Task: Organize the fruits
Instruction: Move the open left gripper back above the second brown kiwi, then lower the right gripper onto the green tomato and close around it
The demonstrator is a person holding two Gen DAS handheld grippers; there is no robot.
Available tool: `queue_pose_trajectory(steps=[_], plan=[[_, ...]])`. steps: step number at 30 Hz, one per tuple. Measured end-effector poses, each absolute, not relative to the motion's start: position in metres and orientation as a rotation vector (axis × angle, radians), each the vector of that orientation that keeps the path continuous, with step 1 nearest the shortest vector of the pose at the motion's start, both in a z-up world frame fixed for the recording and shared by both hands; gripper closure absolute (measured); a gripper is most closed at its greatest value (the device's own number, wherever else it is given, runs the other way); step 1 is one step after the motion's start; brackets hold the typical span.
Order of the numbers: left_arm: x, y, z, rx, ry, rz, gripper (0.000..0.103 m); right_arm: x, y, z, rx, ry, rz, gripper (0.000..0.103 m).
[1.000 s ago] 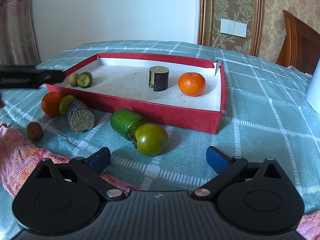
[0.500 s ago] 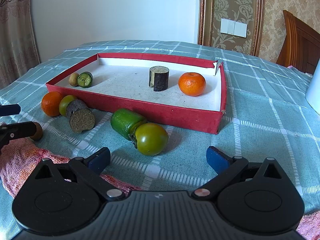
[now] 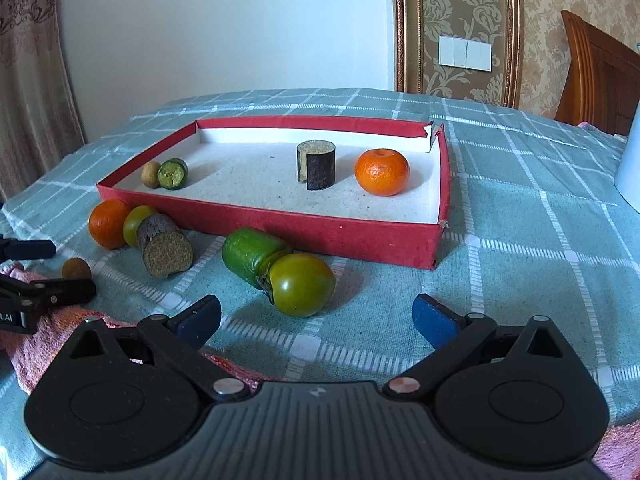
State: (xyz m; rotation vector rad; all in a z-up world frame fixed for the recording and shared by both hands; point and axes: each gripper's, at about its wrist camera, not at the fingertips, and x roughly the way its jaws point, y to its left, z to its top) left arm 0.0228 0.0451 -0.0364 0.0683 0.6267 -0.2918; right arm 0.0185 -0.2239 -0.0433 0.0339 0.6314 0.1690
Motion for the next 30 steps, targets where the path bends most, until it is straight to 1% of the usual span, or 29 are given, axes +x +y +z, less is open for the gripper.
queue_pose_trajectory(steps=[2,3,4,6,8,11,16,18,19,22,24,28,30], plan=[[0.023,0.046,-0.036,0.061,0.625,-0.294,0.000,0.019,-0.226,-0.042,0.035,0.620,0.178,0.008],[0.023,0.047,-0.036,0.058,0.625,-0.295,0.000,0.019,-0.226,-0.041,0.030,0.613,0.185,0.016],[0.023,0.047,-0.036,0.057,0.624,-0.296,0.000,0.019,-0.224,-0.040,0.022,0.609,0.192,0.019],[0.023,0.047,-0.036,0.058,0.624,-0.296,0.000,0.020,-0.221,-0.041,0.002,0.616,0.199,0.020],[0.023,0.047,-0.036,0.057,0.624,-0.296,0.000,0.021,-0.219,-0.040,-0.020,0.609,0.202,0.023],[0.024,0.047,-0.036,0.061,0.625,-0.294,0.000,0.024,-0.216,-0.040,-0.055,0.606,0.194,0.024],[0.023,0.046,-0.036,0.072,0.628,-0.291,0.000,0.028,-0.210,-0.039,-0.098,0.597,0.227,0.036],[0.022,0.045,-0.035,0.074,0.628,-0.290,0.000,0.028,-0.209,-0.039,-0.101,0.595,0.239,0.040],[0.022,0.045,-0.036,0.074,0.628,-0.290,0.000,0.028,-0.208,-0.039,-0.099,0.594,0.250,0.045],[0.023,0.045,-0.036,0.074,0.628,-0.290,0.000,0.025,-0.206,-0.039,-0.106,0.588,0.257,0.056],[0.023,0.045,-0.036,0.073,0.627,-0.290,0.000,0.025,-0.207,-0.039,-0.097,0.590,0.258,0.057],[0.023,0.045,-0.036,0.073,0.627,-0.291,0.000,0.023,-0.213,-0.038,-0.047,0.590,0.246,0.063],[0.023,0.045,-0.036,0.074,0.627,-0.291,0.000,0.021,-0.215,-0.037,-0.039,0.583,0.240,0.065]])
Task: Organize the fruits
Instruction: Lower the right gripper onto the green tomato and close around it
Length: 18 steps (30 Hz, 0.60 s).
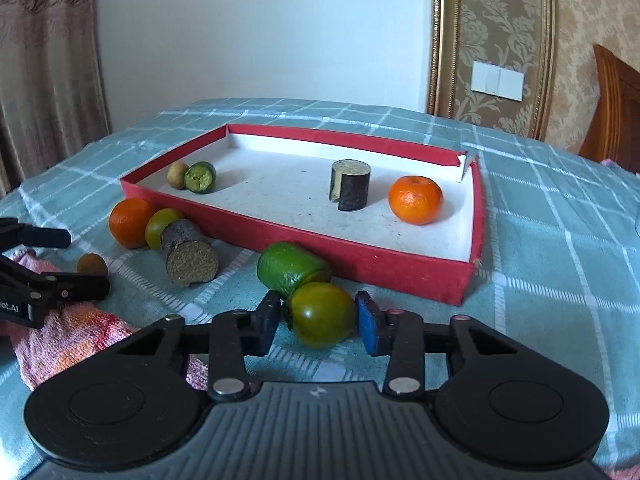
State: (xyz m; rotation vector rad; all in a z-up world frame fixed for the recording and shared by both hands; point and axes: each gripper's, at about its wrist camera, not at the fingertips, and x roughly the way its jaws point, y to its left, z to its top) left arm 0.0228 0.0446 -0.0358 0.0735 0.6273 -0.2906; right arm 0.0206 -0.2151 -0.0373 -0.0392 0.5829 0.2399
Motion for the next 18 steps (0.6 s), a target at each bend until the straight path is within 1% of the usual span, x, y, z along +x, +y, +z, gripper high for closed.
queue_pose_trajectory(steps=[10,18], plan=[[0.023,0.045,-0.036,0.071,0.627,-0.291,0.000,0.010,-0.221,-0.035,-0.007,0.557,0.211,0.067],[0.023,0.045,-0.036,0.072,0.627,-0.291,0.000,-0.006,-0.226,-0.027,0.011,0.484,0.165,0.067]])
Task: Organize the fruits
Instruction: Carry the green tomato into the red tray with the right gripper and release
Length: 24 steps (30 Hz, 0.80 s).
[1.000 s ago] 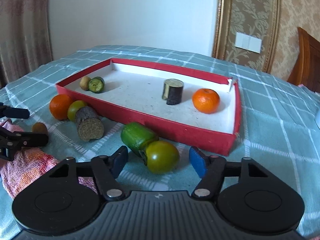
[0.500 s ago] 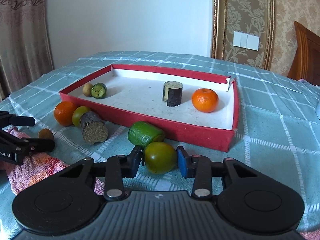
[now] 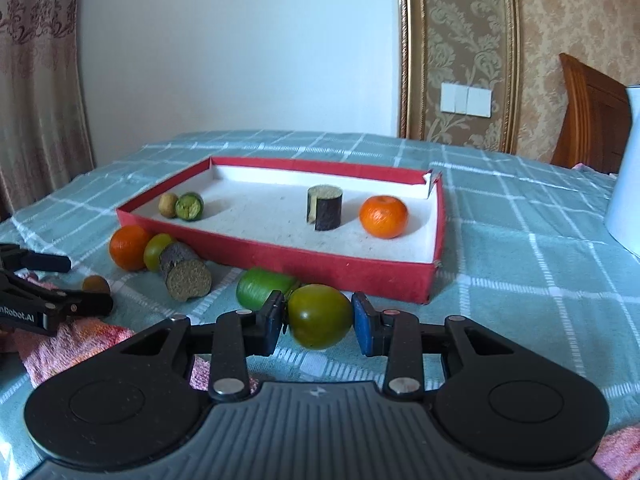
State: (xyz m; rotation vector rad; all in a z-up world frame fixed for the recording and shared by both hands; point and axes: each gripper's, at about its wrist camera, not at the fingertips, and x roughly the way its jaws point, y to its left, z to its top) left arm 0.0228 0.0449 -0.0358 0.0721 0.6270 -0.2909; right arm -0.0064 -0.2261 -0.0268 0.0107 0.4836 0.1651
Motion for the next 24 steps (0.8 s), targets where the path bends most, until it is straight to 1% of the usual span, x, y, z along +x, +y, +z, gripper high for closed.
queue_pose_trajectory(steps=[14,24], plan=[[0.023,0.044,-0.036,0.074,0.627,-0.290,0.000,0.010,-0.233,-0.004,0.015,0.412,0.127,0.067],[0.023,0.044,-0.036,0.075,0.627,-0.290,0.000,0.030,-0.229,0.003,0.021,0.410,0.106,0.067]])
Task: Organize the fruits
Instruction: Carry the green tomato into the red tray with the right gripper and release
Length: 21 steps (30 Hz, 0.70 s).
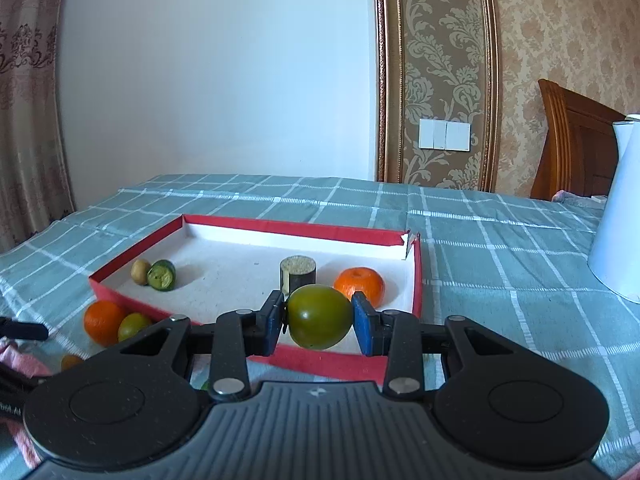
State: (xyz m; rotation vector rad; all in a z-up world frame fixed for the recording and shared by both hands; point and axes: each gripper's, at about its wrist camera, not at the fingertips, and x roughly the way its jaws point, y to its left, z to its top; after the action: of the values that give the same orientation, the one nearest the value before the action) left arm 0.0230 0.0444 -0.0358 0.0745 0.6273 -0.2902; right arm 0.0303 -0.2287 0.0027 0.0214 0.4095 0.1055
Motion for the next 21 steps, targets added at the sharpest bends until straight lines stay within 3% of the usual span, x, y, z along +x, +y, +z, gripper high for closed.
queue_pose_trajectory(steps=[21], plan=[[0.023,0.045,-0.036,0.068,0.625,-0.292,0.000,0.086,-0.213,-0.016,-0.005,0.534,0.020,0.067]])
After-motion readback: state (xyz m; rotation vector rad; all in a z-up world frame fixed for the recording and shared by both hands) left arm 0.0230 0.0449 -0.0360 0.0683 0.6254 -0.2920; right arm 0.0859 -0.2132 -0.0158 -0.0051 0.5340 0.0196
